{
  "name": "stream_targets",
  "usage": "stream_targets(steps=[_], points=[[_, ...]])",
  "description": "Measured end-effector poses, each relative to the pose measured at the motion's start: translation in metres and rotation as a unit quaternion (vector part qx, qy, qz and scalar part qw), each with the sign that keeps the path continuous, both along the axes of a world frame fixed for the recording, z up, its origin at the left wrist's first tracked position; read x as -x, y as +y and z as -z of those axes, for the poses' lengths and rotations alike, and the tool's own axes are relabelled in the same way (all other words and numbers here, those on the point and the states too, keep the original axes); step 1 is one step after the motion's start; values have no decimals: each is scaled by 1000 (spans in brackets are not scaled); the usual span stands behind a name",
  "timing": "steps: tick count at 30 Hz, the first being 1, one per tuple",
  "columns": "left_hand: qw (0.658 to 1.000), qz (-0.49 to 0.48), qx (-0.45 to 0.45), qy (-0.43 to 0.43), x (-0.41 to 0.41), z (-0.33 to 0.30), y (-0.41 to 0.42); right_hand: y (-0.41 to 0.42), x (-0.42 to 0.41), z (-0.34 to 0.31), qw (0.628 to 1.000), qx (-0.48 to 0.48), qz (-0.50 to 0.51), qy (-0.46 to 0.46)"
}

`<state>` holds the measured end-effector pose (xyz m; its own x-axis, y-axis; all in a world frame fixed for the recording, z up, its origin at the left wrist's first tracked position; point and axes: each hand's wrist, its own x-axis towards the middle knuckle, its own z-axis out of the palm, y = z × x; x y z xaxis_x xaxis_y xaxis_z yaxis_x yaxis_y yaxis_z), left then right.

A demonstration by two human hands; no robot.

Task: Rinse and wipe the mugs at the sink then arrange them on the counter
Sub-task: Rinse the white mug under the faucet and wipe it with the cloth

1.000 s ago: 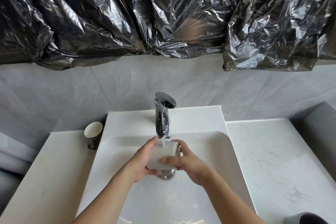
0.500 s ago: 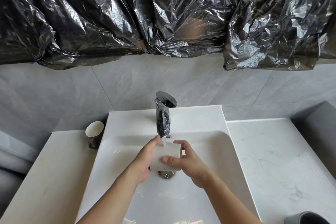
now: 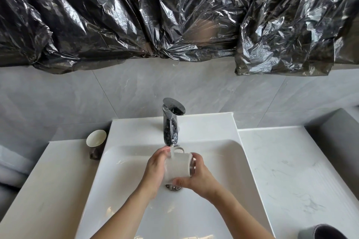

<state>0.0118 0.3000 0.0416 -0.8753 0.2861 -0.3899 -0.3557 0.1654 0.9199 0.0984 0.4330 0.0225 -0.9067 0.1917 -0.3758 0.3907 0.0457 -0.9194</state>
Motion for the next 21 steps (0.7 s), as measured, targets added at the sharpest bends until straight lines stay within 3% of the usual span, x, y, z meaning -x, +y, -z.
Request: stream_targets(steps=[9, 21], points=[[998, 20, 37, -35, 3, 10, -6, -1, -4, 0, 996, -84, 0, 44], [977, -58, -88, -186, -2, 6, -7, -20, 9, -24, 994, -63, 12, 87]])
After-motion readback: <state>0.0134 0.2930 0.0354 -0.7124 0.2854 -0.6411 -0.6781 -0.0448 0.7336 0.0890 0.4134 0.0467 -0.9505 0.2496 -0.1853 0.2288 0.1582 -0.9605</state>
